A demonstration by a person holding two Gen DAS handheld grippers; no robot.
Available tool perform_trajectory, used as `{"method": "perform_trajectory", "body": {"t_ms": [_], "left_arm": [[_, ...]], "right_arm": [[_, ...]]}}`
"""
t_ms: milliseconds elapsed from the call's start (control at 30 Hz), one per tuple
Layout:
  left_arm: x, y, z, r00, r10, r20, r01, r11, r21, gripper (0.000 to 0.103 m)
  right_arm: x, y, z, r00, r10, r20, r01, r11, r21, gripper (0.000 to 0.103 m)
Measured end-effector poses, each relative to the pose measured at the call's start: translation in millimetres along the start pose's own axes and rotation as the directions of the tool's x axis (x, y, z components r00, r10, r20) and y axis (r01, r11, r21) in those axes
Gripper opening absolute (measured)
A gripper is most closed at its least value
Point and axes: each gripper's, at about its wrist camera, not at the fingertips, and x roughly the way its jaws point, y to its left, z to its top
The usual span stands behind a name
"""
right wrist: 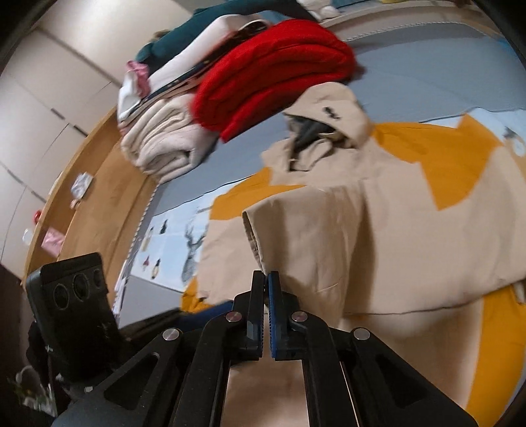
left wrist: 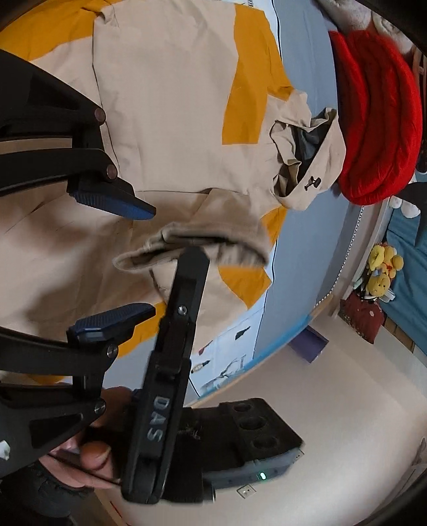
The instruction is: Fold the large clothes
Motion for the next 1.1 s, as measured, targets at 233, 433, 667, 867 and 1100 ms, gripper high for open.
{"method": "perform_trajectory", "body": {"t_ms": [233, 433, 667, 867, 1100], "left_arm": [[-1.1, 26.4, 0.0, 0.995, 0.099, -0.009, -0.099, 0.993, -0.069, 0.007], [-38.4, 96.6, 6.3, 0.923, 0.384, 0.007, -0.363, 0.879, -0.310, 0.005], [-75.3, 172.5, -3.5, 0.858, 0.511, -0.043, -0.451, 0.713, -0.537, 0.006], [-78.7, 206.8, -21.4, 0.864, 0.488, -0.124, -0.437, 0.604, -0.667, 0.014], [-86.1, 204.5, -18.1, 0.878, 0.474, -0.063, -0.389, 0.633, -0.669, 0.015]], "right_arm": [[5.5, 23.2, -8.6, 0.998, 0.056, -0.021, -0.058, 0.996, -0.074, 0.003], [4.7, -3.7, -4.7, 0.995, -0.102, 0.014, 0.101, 0.995, 0.020, 0.024], [-8.5, -88.7, -3.7, 0.933, -0.360, -0.031, 0.350, 0.881, 0.319, 0.032], [-3.5, -149.9, -15.6, 0.890, -0.426, -0.164, 0.450, 0.755, 0.478, 0.032], [-7.1, -201.0, -40.1, 0.828, -0.479, -0.291, 0.547, 0.578, 0.606, 0.032]]}}
